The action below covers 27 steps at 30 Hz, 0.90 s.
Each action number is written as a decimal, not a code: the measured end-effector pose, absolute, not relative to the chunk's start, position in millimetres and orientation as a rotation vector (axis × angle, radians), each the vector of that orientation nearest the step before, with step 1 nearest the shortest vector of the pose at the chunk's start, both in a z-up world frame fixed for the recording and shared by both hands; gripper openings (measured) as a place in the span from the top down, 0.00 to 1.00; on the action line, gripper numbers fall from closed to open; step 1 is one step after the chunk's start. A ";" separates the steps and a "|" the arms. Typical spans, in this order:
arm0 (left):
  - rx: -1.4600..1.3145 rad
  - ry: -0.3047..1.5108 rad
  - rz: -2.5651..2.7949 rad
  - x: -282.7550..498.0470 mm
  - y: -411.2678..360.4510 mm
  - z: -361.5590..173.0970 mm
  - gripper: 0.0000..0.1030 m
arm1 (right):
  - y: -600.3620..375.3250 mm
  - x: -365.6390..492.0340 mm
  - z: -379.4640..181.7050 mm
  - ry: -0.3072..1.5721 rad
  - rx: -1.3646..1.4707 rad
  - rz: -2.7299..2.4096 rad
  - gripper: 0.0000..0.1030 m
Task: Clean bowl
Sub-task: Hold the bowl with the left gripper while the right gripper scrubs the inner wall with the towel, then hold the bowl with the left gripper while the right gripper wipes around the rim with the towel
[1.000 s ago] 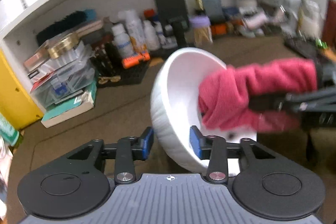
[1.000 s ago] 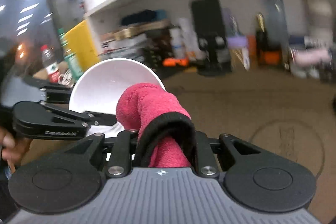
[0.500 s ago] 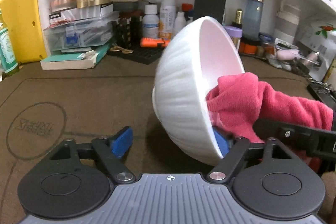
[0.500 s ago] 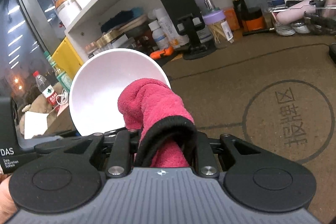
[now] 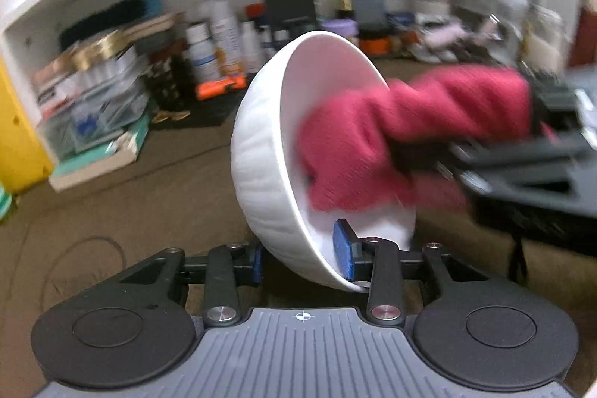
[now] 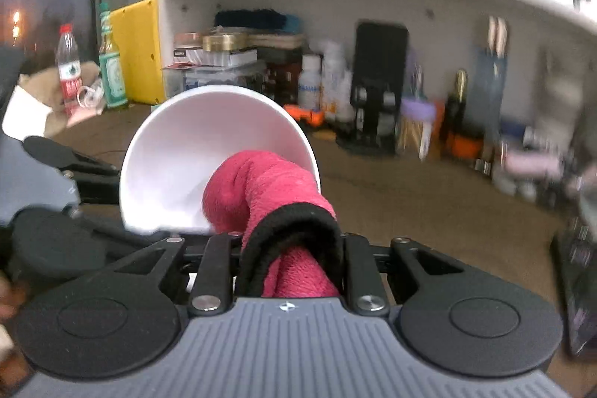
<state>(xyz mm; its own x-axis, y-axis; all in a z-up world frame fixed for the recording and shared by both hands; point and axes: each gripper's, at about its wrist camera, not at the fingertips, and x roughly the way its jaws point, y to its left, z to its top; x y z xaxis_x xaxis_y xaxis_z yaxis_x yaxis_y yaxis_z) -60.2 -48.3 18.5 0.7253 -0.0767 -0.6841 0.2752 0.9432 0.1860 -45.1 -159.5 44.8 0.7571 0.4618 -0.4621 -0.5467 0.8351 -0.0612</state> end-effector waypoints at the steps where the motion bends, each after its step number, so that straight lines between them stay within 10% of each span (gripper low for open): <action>1: 0.304 0.739 -0.205 -62.3 -50.2 19.1 0.63 | -155.6 -44.3 48.7 0.432 -0.203 0.560 0.80; 16: 0.324 0.790 -0.225 -38.8 -16.3 24.3 0.55 | -201.4 -48.5 37.0 0.432 0.022 0.830 0.80; 20: 0.287 0.773 -0.177 -38.0 -24.9 21.4 0.23 | -207.1 -35.4 21.0 0.492 0.041 0.723 0.80; 27: -0.014 0.762 -0.032 -30.7 -19.4 5.3 0.09 | -205.8 -31.9 15.9 0.558 0.083 0.682 0.80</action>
<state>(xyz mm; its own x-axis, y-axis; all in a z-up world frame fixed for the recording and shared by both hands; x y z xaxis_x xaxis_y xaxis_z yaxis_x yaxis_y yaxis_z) -30.7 -19.4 5.3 0.7233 -0.0337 -0.6897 0.0235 0.9994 -0.0243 -31.9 -205.8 15.9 0.6364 0.6180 -0.4615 -0.5744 0.7791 0.2511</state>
